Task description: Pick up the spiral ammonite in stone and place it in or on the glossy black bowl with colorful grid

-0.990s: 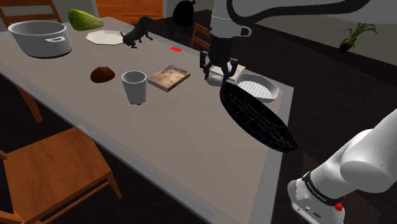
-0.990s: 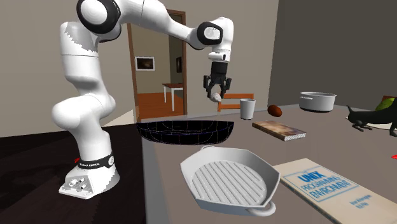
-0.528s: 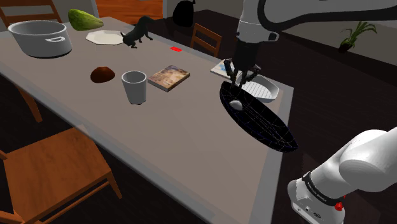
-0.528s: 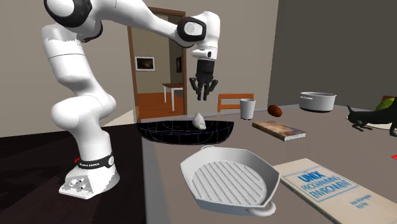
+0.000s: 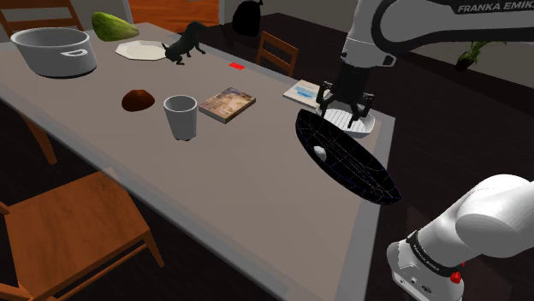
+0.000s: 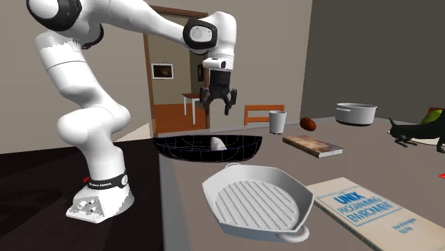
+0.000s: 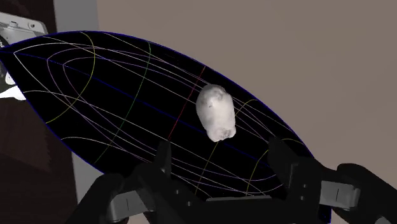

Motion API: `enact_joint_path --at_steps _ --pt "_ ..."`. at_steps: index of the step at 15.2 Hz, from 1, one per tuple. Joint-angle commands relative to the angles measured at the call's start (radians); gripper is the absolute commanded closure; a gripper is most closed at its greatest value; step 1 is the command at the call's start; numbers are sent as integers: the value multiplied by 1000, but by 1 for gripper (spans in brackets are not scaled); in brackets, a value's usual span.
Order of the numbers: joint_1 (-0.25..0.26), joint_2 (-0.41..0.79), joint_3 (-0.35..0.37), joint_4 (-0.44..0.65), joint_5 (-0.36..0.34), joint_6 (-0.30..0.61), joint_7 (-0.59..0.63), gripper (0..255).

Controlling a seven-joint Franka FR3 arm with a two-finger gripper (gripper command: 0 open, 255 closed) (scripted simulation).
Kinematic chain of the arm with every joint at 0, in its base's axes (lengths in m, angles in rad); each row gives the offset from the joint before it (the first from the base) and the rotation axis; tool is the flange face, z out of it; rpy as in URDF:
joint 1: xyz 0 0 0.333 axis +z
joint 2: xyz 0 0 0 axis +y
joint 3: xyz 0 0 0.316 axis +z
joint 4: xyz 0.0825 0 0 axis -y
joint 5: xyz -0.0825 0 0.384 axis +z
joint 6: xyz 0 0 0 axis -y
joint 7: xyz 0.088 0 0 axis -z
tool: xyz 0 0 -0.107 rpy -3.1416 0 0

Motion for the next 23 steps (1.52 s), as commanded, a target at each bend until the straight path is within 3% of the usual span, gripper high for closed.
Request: enact_joint_path --at_steps 1,8,16,23 --pt "1 -19 -49 -82 58 85 -93 0" --pt "37 46 -227 -292 325 352 -492 0" --pt "66 107 -205 -338 377 462 -518 0" --pt "66 107 -205 -338 377 462 -518 0"
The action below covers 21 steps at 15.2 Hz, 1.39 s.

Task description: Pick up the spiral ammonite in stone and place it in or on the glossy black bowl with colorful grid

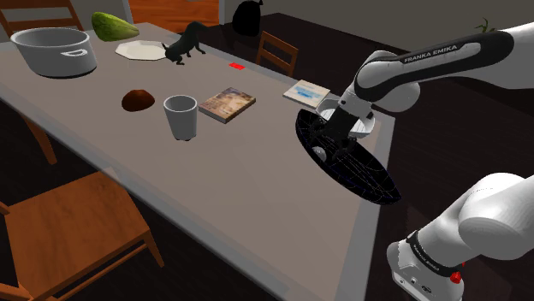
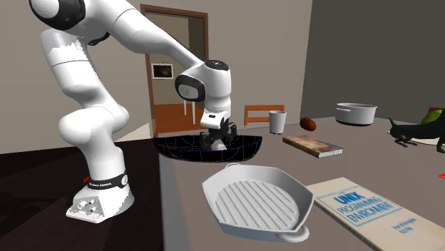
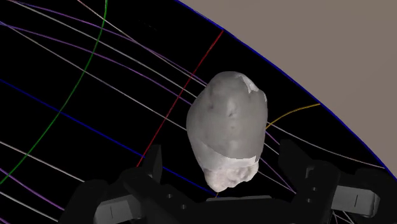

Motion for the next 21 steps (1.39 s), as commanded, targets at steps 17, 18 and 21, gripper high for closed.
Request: enact_joint_path --at_steps 17,18,21 --pt "-12 -62 0 42 -38 -96 52 255" --pt "-13 -70 0 50 -43 -110 59 255" --pt "-17 -92 -1 72 -56 -151 78 255"
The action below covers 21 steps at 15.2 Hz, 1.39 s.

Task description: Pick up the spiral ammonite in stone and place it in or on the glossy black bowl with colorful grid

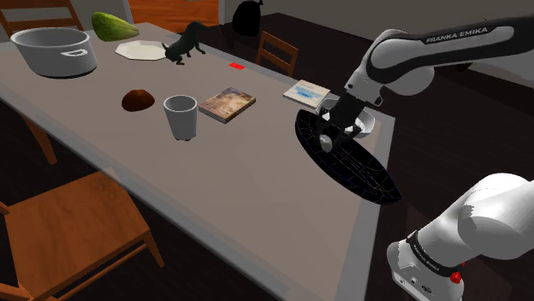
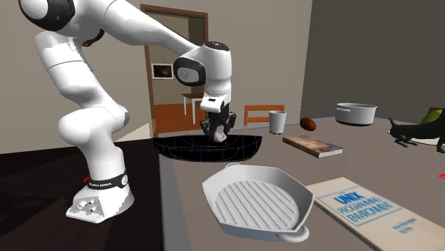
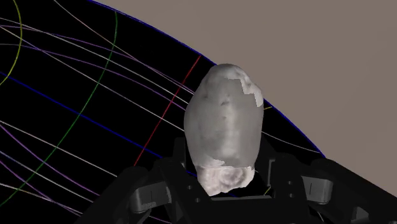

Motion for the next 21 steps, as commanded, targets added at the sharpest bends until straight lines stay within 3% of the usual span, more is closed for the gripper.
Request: enact_joint_path --at_steps 1,19,21 --pt "-3 -18 -1 16 -10 -31 14 255" --pt "-16 -91 -9 193 -60 -266 112 255" --pt "-25 -122 -22 174 -69 -284 100 255"
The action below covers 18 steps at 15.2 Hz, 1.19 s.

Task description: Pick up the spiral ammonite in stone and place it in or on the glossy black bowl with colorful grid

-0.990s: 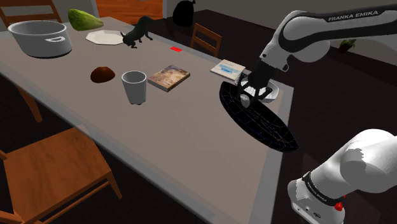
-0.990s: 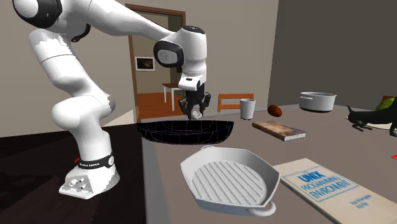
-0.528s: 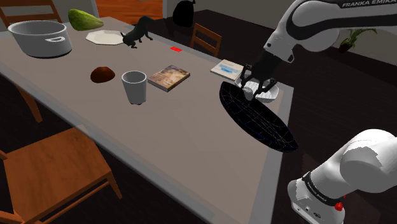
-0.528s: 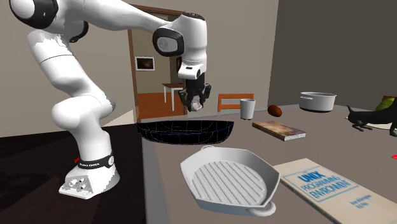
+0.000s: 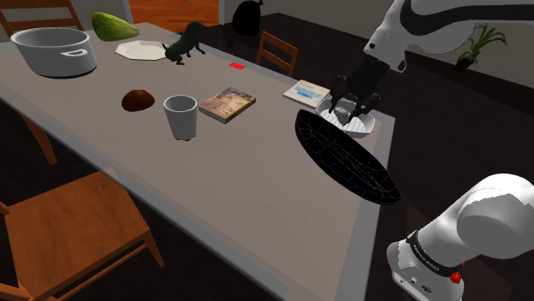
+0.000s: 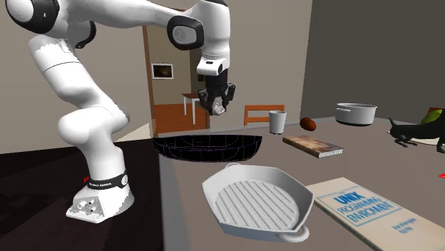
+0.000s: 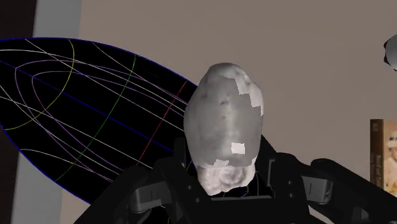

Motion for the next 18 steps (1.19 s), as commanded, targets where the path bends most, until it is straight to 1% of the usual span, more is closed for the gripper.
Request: enact_joint_path --at_steps 1,3,16,18 --pt "-13 -45 -19 -33 -13 -21 -19 255" --pt "-33 -106 -47 -78 -36 -50 -47 255" --pt "-28 -68 -44 -221 -10 120 -112 255" --pt "-28 -68 -44 -221 -10 120 -112 255"
